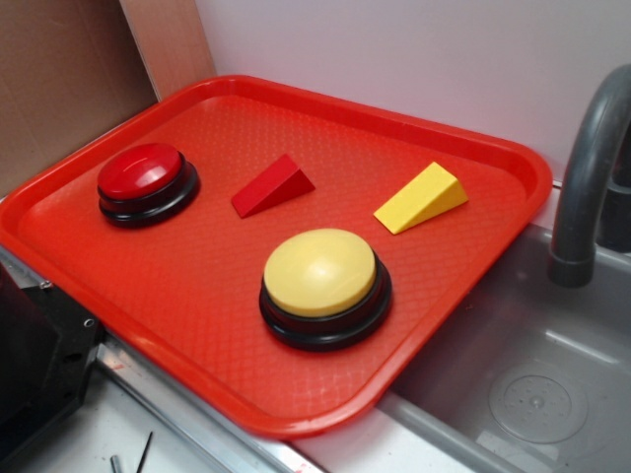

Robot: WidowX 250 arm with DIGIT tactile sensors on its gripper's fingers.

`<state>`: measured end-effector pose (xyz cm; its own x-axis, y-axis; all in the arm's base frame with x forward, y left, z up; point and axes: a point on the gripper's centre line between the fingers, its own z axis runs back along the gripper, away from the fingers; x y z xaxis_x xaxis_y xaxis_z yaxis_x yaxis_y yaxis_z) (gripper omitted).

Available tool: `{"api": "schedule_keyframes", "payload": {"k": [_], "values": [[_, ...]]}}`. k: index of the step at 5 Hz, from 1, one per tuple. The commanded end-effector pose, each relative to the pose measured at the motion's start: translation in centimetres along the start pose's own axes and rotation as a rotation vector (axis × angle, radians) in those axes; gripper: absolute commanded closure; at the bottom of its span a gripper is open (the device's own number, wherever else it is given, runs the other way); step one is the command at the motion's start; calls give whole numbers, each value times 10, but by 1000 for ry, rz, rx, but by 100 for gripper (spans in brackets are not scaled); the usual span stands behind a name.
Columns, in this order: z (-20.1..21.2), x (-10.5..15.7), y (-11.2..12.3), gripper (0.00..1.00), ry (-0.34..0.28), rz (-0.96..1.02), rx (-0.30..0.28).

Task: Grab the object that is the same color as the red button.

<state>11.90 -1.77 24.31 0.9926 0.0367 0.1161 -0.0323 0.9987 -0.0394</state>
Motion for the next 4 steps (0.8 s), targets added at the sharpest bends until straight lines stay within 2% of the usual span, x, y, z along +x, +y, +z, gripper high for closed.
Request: {"api": "schedule_keyframes", "payload": {"k": [1, 2, 4], "values": [[0, 0, 0, 0, 0, 0, 0], [-16, 14, -2, 0, 4, -39, -38], [-64, 55, -3, 0, -5, -144, -54]]}}
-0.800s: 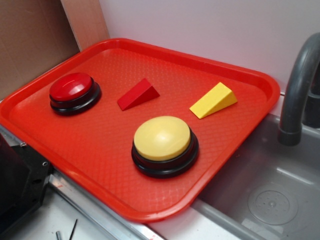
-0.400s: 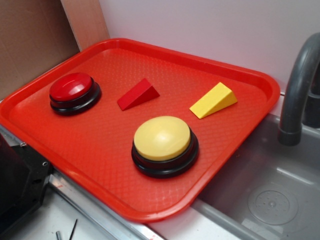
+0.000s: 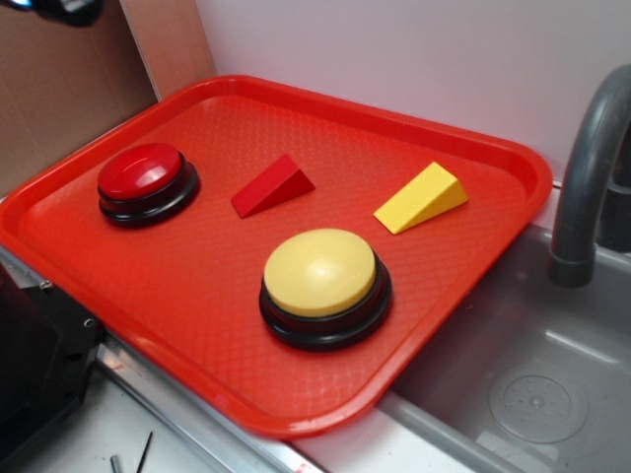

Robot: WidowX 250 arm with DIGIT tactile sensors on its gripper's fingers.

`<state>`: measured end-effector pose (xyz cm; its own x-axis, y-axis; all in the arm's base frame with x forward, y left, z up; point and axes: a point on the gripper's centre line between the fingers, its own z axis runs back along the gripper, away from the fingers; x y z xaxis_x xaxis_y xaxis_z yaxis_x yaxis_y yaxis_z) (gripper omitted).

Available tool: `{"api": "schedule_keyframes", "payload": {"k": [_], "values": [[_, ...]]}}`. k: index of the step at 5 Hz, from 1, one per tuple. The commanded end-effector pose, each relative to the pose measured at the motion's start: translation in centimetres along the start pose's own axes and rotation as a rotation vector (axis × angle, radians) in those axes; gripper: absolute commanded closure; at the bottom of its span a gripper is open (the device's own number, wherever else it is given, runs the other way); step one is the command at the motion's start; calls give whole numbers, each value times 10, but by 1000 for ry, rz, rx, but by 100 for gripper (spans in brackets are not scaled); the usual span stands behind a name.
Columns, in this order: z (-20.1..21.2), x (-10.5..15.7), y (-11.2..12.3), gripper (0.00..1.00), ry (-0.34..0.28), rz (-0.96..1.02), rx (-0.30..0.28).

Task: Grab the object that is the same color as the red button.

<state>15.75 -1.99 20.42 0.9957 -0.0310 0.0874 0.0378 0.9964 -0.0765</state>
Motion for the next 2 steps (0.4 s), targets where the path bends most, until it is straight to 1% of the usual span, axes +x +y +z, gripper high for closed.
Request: {"api": "schedule_keyframes", "payload": {"k": [1, 2], "values": [[-52, 46, 4, 0, -49, -225, 6], [-77, 60, 7, 0, -84, -284, 27]]}}
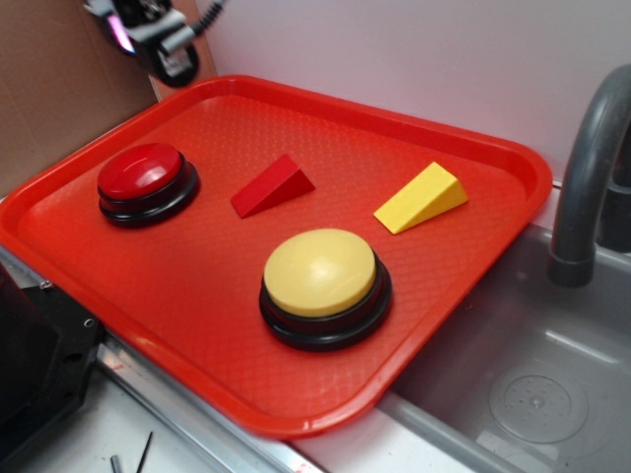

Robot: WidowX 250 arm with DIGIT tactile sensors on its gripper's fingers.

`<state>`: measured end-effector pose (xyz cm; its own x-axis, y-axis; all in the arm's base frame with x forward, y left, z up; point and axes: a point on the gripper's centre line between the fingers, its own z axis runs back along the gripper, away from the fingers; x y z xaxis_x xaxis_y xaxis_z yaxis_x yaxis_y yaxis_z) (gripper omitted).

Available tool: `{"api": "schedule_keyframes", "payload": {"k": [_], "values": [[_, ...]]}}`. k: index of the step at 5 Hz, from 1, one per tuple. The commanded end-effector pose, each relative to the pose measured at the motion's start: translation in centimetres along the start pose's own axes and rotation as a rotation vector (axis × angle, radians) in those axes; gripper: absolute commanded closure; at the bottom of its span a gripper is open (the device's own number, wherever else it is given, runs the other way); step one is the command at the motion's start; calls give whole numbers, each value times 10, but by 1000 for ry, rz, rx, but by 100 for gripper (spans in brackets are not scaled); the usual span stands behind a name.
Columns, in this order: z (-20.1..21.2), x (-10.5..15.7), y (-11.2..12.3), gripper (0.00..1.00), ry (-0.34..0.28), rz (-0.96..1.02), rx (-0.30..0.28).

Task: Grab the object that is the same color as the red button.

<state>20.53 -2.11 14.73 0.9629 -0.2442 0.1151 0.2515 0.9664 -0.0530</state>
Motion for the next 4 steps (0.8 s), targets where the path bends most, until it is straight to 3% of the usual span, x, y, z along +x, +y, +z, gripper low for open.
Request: {"api": "schedule_keyframes", "payload": {"k": [1, 2, 4], "values": [[-42, 29, 10, 0, -30, -39, 82], [-58, 33, 9, 0, -26, -44, 118], [-99, 45, 20, 0, 58, -17, 150]]}}
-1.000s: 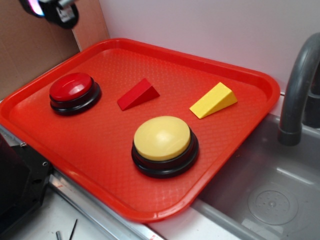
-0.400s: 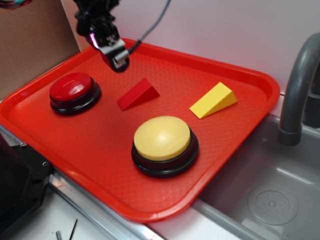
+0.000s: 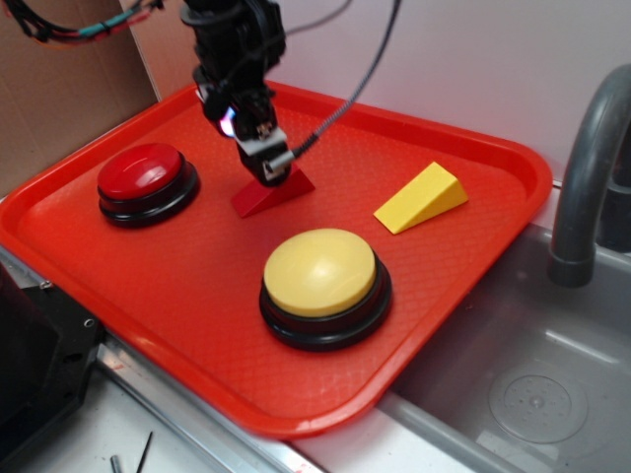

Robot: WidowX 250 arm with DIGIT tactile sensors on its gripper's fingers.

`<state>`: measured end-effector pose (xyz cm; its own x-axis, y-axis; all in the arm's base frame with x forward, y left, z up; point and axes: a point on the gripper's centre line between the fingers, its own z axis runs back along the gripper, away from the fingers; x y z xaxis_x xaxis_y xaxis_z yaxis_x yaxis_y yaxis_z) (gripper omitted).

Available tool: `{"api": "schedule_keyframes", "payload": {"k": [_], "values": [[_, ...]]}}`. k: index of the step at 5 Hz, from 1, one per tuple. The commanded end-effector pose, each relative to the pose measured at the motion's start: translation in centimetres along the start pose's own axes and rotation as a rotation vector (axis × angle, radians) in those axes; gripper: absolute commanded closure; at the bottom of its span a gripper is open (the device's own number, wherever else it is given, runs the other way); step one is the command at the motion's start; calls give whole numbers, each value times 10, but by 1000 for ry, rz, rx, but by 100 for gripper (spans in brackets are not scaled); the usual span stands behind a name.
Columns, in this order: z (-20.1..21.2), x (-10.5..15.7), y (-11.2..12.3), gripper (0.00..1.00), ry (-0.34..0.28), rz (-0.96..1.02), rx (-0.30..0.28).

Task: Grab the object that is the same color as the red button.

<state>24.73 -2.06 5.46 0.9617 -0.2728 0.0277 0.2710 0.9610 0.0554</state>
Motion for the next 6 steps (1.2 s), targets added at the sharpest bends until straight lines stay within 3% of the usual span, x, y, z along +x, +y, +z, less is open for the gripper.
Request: {"api": "schedule_keyframes", "payload": {"k": [1, 2, 3, 4, 6], "values": [[-17, 19, 12, 0, 11, 23, 12], [-27, 27, 10, 0, 48, 22, 15], [-31, 30, 7, 68, 40, 1, 25], [-30, 19, -1, 100, 22, -11, 25], [-1, 33, 3, 100, 25, -9, 54]]}}
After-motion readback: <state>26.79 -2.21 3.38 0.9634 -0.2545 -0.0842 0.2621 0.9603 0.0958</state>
